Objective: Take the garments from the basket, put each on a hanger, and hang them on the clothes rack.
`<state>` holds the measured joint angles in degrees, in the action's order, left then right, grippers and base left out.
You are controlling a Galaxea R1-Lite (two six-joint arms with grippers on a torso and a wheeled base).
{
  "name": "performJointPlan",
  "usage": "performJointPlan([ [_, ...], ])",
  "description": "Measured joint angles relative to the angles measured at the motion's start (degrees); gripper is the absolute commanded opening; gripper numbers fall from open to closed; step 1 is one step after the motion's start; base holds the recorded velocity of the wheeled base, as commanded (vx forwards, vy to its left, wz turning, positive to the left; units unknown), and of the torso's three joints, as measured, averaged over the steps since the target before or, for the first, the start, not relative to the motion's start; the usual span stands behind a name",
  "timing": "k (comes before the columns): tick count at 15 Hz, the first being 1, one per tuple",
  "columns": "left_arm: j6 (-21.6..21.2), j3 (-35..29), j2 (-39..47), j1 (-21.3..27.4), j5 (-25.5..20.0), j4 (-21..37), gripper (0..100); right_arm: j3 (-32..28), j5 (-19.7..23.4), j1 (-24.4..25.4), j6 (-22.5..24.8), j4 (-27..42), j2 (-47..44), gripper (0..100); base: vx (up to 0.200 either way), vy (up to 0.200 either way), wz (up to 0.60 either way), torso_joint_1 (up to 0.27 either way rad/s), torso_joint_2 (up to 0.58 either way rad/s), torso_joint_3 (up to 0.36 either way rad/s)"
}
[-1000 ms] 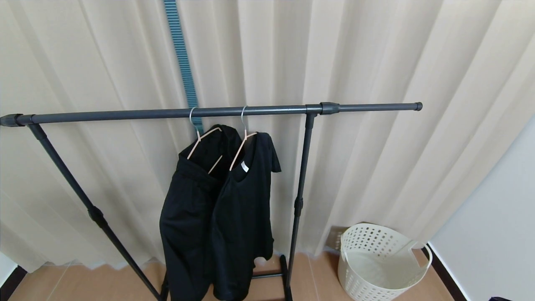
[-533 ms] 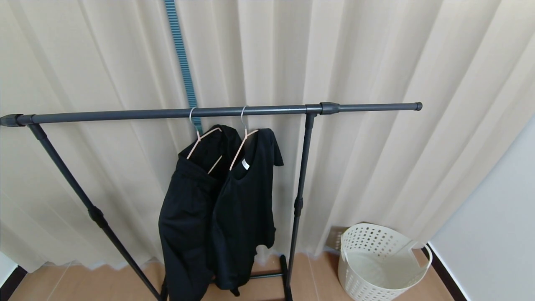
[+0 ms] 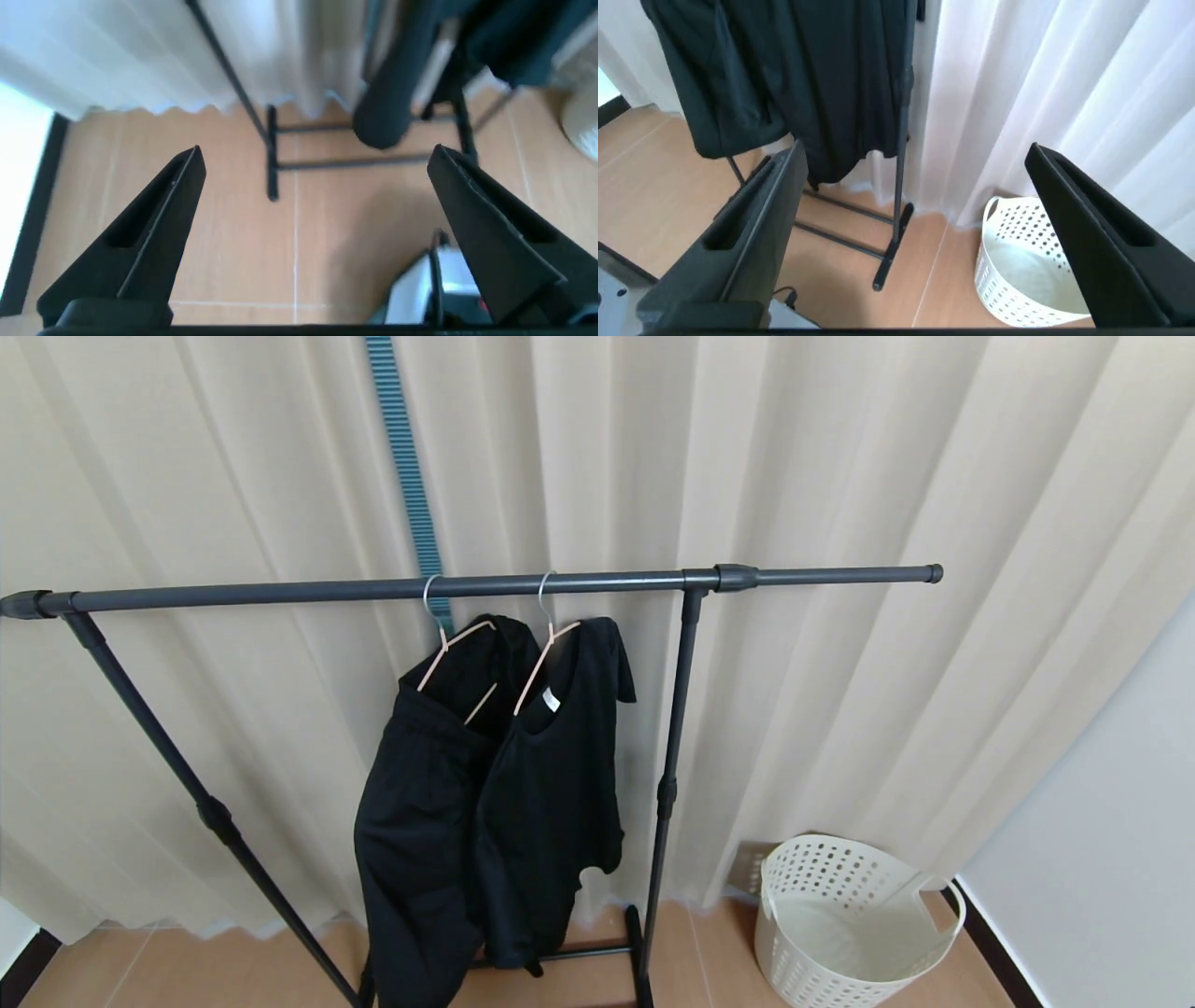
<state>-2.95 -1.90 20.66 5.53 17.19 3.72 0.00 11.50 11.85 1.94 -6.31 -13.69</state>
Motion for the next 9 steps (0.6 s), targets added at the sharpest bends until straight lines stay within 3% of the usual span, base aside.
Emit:
performJointPlan([
  [4,-0.93,-0.05,-12.81,-4.02,-0.66,-0.02,100,0.00,0.00,-3.25,0.05,0.00,2.15,100,0.000,0.000,0.00,0.000,0.00,0.000],
  [8,3.73,0.56,-19.10,-5.05,-12.40,-0.20,100,0.00,0.07,-9.33,1.21,0.00,5.99,100,0.000,0.000,0.00,0.000,0.00,0.000],
  [9,3.88,0.61,-19.63,-5.05,-13.07,-0.22,100,0.00,-0.15,-11.03,1.72,-0.15,7.19,100,0.000,0.000,0.00,0.000,0.00,0.000],
])
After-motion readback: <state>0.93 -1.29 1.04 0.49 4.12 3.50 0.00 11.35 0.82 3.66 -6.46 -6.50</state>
